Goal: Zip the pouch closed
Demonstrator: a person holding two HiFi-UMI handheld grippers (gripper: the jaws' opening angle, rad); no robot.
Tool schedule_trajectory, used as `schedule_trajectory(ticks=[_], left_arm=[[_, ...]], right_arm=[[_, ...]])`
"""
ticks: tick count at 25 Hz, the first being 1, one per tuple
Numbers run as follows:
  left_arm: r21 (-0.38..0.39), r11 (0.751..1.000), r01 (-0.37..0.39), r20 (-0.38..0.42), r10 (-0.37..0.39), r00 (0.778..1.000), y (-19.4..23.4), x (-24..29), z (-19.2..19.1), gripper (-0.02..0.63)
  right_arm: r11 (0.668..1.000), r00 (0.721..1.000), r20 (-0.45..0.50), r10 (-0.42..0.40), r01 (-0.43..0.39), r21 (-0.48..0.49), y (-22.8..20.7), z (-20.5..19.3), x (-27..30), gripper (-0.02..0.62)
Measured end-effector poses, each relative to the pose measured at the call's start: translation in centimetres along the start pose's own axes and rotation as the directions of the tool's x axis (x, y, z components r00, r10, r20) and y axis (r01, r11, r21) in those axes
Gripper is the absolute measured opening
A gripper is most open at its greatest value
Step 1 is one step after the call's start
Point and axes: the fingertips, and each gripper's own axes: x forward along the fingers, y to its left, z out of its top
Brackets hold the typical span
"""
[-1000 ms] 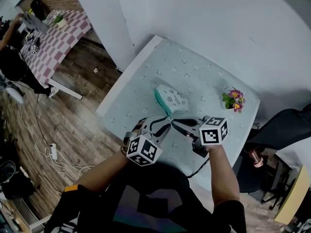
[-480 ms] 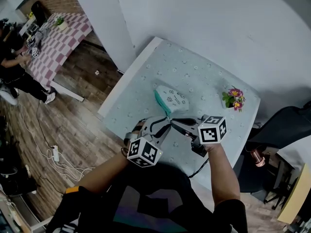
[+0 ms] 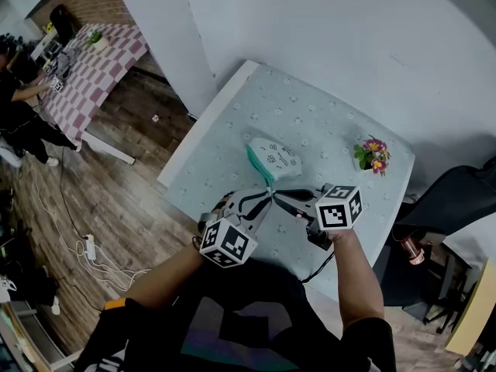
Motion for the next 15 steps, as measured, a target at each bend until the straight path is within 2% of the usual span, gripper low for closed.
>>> schedule_trajectory(ticks=[6,15], left_arm=[[-0.035,0.999,-0.017,0.012,0.018,1.0,0.3,-0.7,0.1,0.014],[-0.1,0.994,-0.039,-0.019,0.037,0.999,1.7,-0.7,-1.1,0.011]], right_arm=[[1.0,1.0,0.0,-0.006,0.006,-0.003,0.3,-0.2,-0.1,0.025],[0.999,0.999,-0.007,-0.036,0.036,-0.018,0.5,-0.5,0.1,0.023]])
